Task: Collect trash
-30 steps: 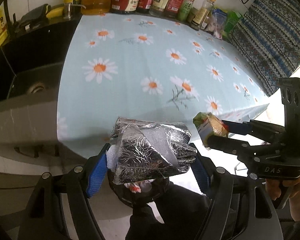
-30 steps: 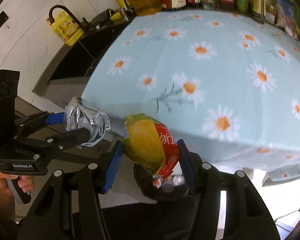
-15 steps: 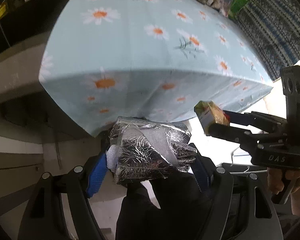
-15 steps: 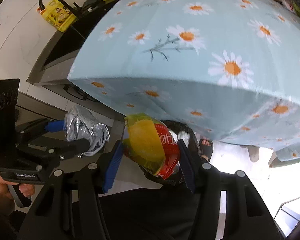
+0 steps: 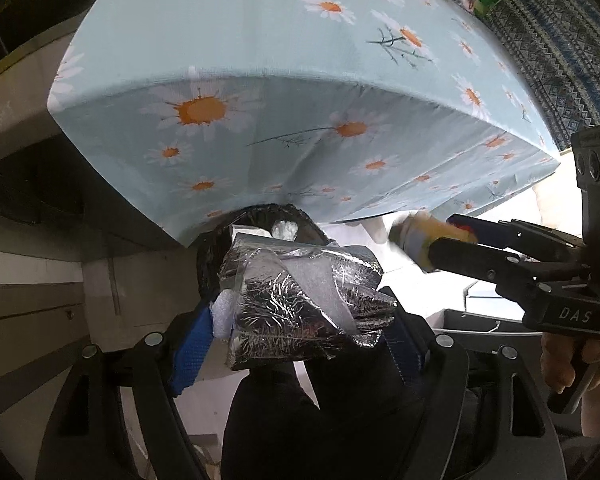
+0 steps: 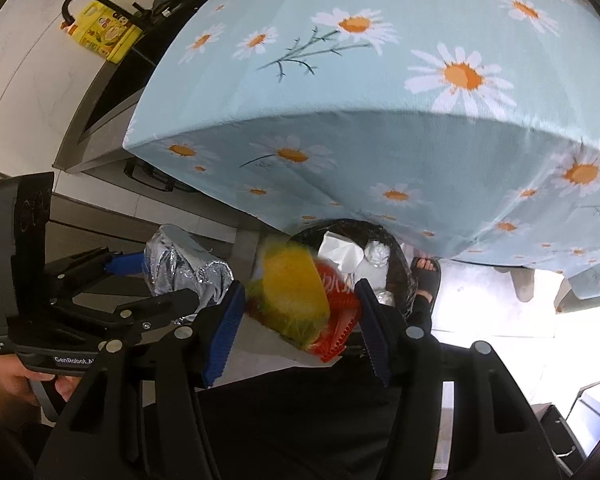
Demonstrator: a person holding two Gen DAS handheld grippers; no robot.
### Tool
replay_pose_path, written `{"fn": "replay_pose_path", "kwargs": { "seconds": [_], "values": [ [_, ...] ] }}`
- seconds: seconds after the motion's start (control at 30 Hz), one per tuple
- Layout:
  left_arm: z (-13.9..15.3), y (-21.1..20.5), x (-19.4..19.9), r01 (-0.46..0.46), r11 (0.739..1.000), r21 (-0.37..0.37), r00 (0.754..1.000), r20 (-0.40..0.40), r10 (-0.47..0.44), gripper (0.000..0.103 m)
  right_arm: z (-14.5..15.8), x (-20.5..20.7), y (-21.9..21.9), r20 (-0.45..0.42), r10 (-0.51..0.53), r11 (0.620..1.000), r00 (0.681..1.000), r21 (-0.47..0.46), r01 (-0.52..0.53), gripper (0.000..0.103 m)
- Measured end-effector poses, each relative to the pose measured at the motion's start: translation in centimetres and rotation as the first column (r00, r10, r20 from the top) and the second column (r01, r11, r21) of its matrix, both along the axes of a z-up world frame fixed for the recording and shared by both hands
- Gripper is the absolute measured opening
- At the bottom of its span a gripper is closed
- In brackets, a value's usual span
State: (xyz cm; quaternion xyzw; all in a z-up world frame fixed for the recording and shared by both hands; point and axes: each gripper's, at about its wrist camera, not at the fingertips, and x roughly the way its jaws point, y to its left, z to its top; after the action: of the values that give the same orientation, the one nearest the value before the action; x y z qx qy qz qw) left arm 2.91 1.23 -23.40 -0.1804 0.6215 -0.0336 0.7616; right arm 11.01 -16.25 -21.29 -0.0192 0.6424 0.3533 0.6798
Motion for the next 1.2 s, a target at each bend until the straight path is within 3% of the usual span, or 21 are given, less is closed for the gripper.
{"fn": "replay_pose_path", "kwargs": {
  "seconds": [0.07,0.1,0.53,1.2],
  "values": [
    [-0.3,-0.1,0.3,0.004,1.0,0.003,1.0,-0.019,-0.004,0.084,-0.4,0.4,-0.2,-0.036,-0.02,1.0,0.999,0.019,0.02,0.074],
    [-0.3,-0.1,0.5,-0.001,1.0,0.015,1.0,-0.022,0.001,0.085,-0.4,0.7,-0.4,-0.041,-0.032,0.999,0.999,0.019,0.033,0.076],
    [0.3,0.0,1.1,0.002,1.0,0.002,1.0,-0.02,-0.002,0.086,0.6,1.5,-2.0,-0.022,-0.078,0.997,0.997,0.023,0.078,0.076],
    [8.0,-0.2,1.3,0.011,0.999,0.052,0.99,0.143,-0.018,0.086,8.4,0.8,-1.8,0.158,-0.105,0.993,0.982,0.064,0.096,0.076]
  ]
}}
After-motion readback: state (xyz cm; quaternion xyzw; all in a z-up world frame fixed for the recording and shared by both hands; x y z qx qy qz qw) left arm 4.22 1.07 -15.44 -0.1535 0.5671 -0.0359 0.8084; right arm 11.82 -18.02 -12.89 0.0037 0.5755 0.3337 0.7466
